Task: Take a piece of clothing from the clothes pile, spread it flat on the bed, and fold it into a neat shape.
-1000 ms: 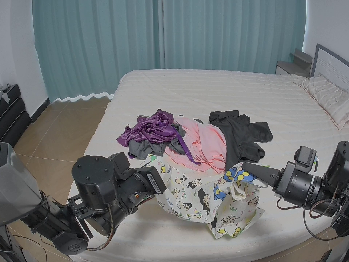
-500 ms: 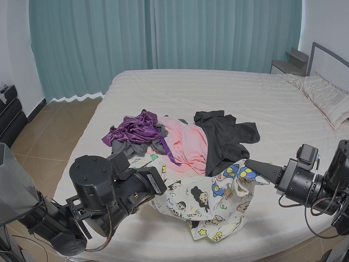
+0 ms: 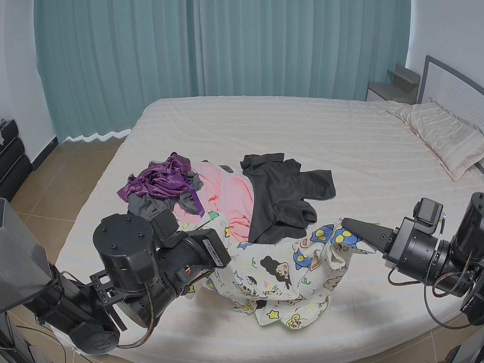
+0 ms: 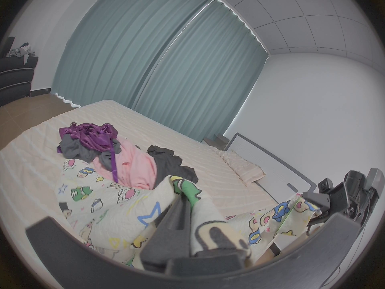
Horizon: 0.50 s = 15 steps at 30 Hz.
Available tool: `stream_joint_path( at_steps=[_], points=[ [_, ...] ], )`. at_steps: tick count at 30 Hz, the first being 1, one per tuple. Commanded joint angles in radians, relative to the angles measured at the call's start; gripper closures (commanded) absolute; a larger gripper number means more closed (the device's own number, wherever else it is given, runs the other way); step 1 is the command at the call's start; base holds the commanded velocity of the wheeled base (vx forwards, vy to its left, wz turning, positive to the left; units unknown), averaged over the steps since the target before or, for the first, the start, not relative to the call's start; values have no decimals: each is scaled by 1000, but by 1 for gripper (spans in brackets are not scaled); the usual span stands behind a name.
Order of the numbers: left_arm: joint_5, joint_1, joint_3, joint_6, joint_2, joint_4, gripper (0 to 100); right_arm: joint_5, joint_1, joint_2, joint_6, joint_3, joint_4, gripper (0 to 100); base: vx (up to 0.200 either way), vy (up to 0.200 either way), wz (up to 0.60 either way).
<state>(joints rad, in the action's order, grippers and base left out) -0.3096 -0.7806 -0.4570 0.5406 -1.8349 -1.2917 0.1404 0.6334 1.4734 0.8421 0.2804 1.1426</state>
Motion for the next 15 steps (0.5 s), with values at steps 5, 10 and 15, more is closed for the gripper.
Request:
stream_joint_path(
  at_steps=[5,10,15],
  points=[
    [1,0,4,-1,-4,-46,100,1,-3,-1,0,0,0,100,0,-200,0],
    [1,0,3,-1,-7,-47,100,1,-4,-2,0,0,0,100,0,-200,0],
    [1,0,4,-1,-6,-47,100,1,-6,-2,0,0,0,100,0,-200,0]
  ],
)
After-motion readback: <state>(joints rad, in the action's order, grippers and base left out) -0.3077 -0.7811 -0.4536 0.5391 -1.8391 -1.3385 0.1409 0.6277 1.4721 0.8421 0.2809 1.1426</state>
